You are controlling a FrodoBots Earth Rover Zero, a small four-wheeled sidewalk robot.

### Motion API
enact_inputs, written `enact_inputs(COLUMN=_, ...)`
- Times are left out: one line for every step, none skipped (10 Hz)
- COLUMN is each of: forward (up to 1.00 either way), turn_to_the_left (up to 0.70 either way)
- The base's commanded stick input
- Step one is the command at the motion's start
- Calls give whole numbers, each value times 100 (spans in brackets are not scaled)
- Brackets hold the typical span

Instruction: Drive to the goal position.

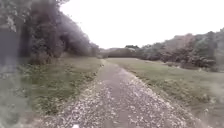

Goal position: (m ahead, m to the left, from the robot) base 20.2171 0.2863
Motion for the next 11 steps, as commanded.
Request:
enact_inputs(forward=85, turn_to_the_left=1)
enact_inputs(forward=85, turn_to_the_left=1)
enact_inputs(forward=85, turn_to_the_left=1)
enact_inputs(forward=85, turn_to_the_left=1)
enact_inputs(forward=85, turn_to_the_left=1)
enact_inputs(forward=85, turn_to_the_left=1)
enact_inputs(forward=85, turn_to_the_left=1)
enact_inputs(forward=85, turn_to_the_left=1)
enact_inputs(forward=85, turn_to_the_left=1)
enact_inputs(forward=85, turn_to_the_left=1)
enact_inputs(forward=85, turn_to_the_left=1)
